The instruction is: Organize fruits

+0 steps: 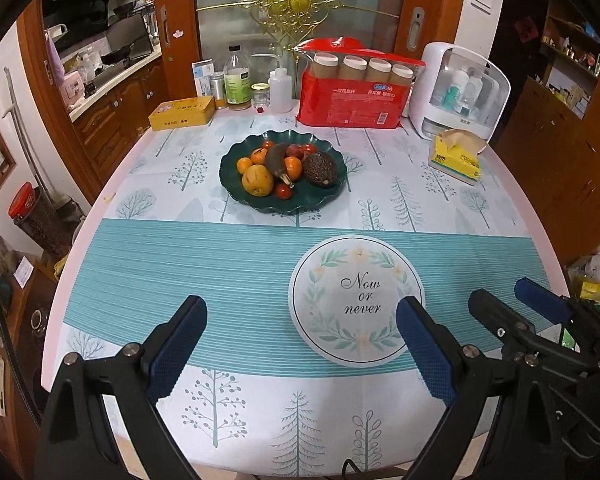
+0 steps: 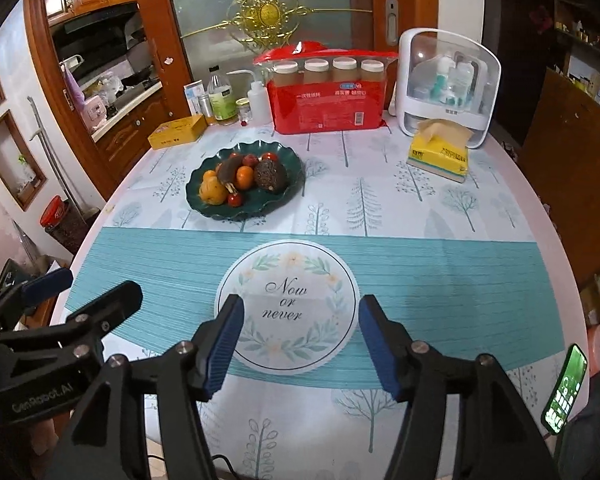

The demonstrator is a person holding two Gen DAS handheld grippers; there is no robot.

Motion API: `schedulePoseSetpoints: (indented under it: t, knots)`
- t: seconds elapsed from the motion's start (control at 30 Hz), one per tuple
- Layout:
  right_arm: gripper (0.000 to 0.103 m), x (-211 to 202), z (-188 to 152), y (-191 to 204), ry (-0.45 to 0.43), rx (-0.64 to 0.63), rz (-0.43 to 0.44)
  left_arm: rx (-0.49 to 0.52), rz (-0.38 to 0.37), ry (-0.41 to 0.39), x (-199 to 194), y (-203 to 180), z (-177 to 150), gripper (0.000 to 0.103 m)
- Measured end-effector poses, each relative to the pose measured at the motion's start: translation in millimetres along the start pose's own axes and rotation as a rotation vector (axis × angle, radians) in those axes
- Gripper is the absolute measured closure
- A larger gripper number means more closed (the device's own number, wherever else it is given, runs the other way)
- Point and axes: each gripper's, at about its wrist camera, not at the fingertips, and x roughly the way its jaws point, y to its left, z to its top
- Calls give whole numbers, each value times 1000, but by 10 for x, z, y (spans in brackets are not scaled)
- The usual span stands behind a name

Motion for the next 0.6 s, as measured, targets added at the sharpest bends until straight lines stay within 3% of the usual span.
schedulePoseSetpoints:
  t: [0.6]
  knots:
    - [43, -3, 24, 25, -9, -3, -10, 2, 14, -2, 7, 11, 22, 8]
